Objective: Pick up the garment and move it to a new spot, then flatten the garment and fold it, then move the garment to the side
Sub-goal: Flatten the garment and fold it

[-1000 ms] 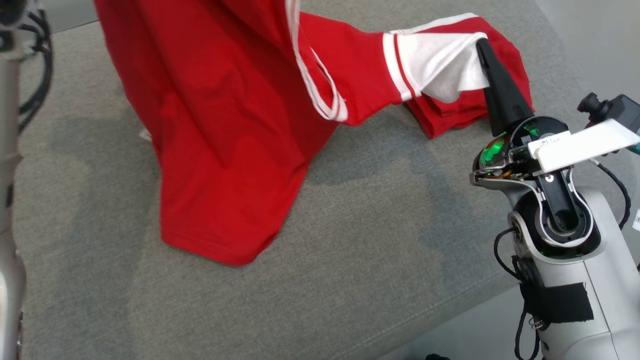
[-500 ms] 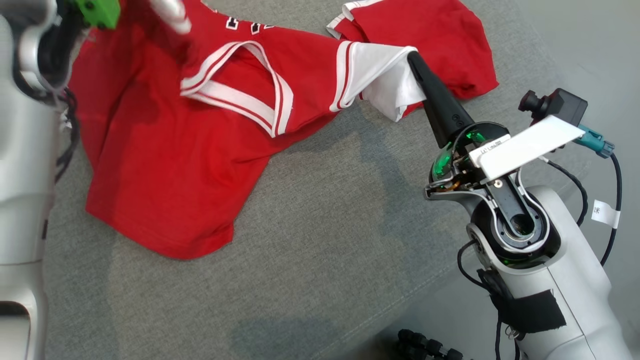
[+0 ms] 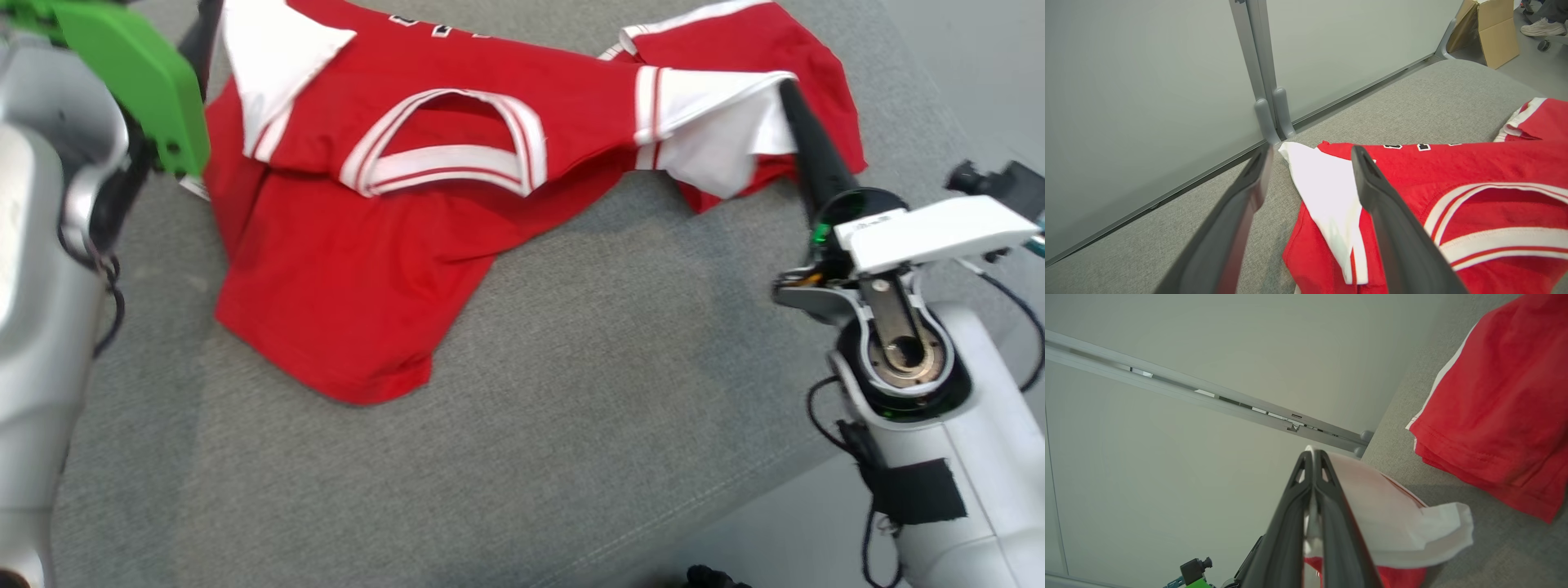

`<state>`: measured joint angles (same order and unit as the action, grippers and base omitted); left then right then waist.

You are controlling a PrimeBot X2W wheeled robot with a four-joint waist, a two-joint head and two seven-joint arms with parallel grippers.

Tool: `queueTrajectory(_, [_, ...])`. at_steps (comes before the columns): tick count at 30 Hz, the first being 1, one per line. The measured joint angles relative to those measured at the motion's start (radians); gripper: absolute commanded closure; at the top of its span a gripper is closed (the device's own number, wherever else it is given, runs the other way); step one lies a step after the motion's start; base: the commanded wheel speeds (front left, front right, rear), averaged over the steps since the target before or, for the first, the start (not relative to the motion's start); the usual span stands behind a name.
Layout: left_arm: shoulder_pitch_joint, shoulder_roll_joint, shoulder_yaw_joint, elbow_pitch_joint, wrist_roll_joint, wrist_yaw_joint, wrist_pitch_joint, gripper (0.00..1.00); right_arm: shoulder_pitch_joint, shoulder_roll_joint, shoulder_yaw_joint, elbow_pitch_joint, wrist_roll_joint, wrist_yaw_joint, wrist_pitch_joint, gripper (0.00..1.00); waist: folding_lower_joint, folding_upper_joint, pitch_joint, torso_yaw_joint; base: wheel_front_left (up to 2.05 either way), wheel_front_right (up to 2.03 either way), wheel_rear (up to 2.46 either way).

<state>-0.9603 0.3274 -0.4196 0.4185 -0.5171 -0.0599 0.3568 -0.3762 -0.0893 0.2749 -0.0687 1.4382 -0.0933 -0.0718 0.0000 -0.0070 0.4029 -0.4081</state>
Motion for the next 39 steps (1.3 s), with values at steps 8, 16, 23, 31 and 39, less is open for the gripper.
queueTrajectory(8, [0.315, -0.126, -0.040, -0.154, -0.079, 0.017, -0.062, 0.00, 0.081, -0.073, -0.077, 0.013, -0.032, -0.023, -0.039, 1.00, 0.0000, 0.0000, -0.059, 0.084, 0.00, 0.00, 0.00])
queueTrajectory(16, [0.576, -0.273, -0.219, -0.303, -0.147, -0.002, -0.059, 0.00, 0.129, -0.096, -0.078, 0.005, -0.041, -0.032, -0.041, 1.00, 0.0000, 0.0000, -0.114, 0.199, 0.00, 0.00, 0.00])
queueTrajectory(23, [0.619, -0.211, -0.226, -0.304, -0.081, 0.029, -0.091, 0.00, 0.135, -0.095, -0.059, -0.038, -0.045, -0.033, -0.023, 1.00, 0.0000, 0.0000, -0.140, 0.269, 0.00, 0.00, 0.00])
queueTrajectory(31, [0.630, -0.203, -0.227, -0.299, -0.056, 0.044, -0.122, 0.00, 0.135, -0.090, -0.043, -0.047, -0.051, -0.033, -0.011, 1.00, 0.0000, 0.0000, -0.131, 0.266, 0.00, 0.00, 0.00])
queueTrajectory(39, [0.644, -0.187, -0.236, -0.276, 0.005, 0.061, -0.157, 0.00, 0.135, -0.071, -0.048, -0.046, -0.056, -0.033, -0.001, 1.00, 0.0000, 0.0000, -0.120, 0.234, 0.00, 0.00, 0.00])
